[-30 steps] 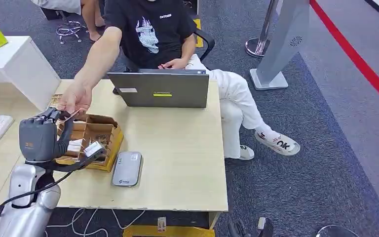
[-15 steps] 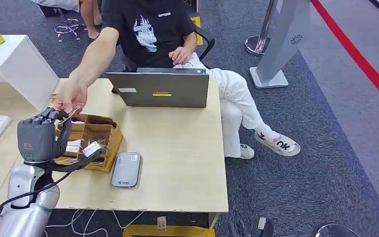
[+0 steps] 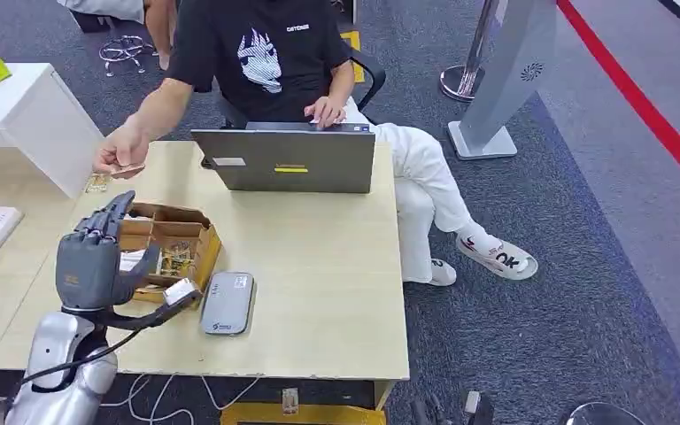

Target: Pass the card to the sensor for recognition and then transmit it.

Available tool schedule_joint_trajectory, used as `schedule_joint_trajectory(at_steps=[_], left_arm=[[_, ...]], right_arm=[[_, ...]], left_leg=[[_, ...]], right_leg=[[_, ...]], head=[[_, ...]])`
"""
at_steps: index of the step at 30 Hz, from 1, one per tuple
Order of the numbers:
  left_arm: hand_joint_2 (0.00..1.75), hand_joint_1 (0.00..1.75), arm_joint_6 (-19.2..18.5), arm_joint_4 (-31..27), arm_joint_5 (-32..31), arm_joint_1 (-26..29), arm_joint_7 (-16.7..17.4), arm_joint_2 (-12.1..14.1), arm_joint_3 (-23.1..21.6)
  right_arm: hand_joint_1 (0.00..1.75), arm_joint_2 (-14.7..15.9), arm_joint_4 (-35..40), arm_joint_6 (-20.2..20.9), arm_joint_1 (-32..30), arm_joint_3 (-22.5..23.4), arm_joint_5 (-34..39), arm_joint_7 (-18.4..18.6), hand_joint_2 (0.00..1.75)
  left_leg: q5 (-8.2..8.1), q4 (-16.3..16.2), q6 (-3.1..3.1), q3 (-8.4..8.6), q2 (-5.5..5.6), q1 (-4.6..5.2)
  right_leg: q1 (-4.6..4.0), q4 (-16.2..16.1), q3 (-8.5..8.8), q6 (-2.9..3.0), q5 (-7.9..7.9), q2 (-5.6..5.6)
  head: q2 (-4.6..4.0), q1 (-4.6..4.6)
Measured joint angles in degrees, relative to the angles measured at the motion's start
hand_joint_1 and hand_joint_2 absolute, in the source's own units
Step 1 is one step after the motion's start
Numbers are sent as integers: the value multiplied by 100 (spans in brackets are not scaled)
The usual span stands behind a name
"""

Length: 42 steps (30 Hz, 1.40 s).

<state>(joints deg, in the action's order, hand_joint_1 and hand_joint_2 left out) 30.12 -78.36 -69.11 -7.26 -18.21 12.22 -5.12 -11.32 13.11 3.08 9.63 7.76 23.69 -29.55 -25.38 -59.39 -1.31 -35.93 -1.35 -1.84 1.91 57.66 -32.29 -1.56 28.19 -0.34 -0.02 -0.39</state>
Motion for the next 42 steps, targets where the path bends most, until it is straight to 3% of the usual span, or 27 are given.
schedule_joint_trajectory(at_steps=[5, 10, 17, 21, 24, 36, 42], left_arm=[[175, 0, -59, -70, -68, 328, -33, -37, -94], [175, 0, -695, -236, 319, 509, -98, -11, -127], [175, 0, -776, -358, 365, 600, -122, 31, -129], [175, 0, -1505, -411, 446, 652, -94, 172, -164], [175, 0, -1735, -446, 381, 728, -4, 332, -170], [175, 0, -1781, -446, 190, 835, 188, 662, -170], [175, 0, -1434, -387, -479, 779, 551, 776, -170]], right_arm=[[0, 0, 0, 0, -10, 94, -31, -15, 175], [0, 0, 0, 26, -16, 151, -42, -46, 175], [0, 0, 0, 44, -21, 232, -44, -46, 175], [0, 0, 0, 87, -22, 258, -61, -70, 175], [0, 7, 2, 92, -35, 288, -96, -79, 175], [0, 11, 11, 92, -35, 385, -149, -79, 175], [0, 11, 13, 81, -32, 415, -280, -46, 175]], left_leg=[[1, 0, 2, -1, 1, 0], [1, 0, 2, 0, 1, 0], [2, 0, 2, 0, 2, -1], [2, 0, 2, 0, 1, -1], [2, 0, 2, 1, 2, -1], [2, 0, 2, 1, 2, -1], [3, 1, 2, 1, 3, -1]], right_leg=[[0, 0, 1, 0, 0, -2], [0, 0, 1, 0, 0, -2], [-1, 1, 2, 0, 0, -3], [-1, 1, 3, 0, -1, -2], [-1, 1, 2, 1, 0, -4], [-1, 1, 4, 0, 0, -4], [-1, 1, 4, 0, 0, -4]], head=[[0, 0], [0, 0], [0, 0], [0, -2], [0, 0], [0, 0], [0, 0]])
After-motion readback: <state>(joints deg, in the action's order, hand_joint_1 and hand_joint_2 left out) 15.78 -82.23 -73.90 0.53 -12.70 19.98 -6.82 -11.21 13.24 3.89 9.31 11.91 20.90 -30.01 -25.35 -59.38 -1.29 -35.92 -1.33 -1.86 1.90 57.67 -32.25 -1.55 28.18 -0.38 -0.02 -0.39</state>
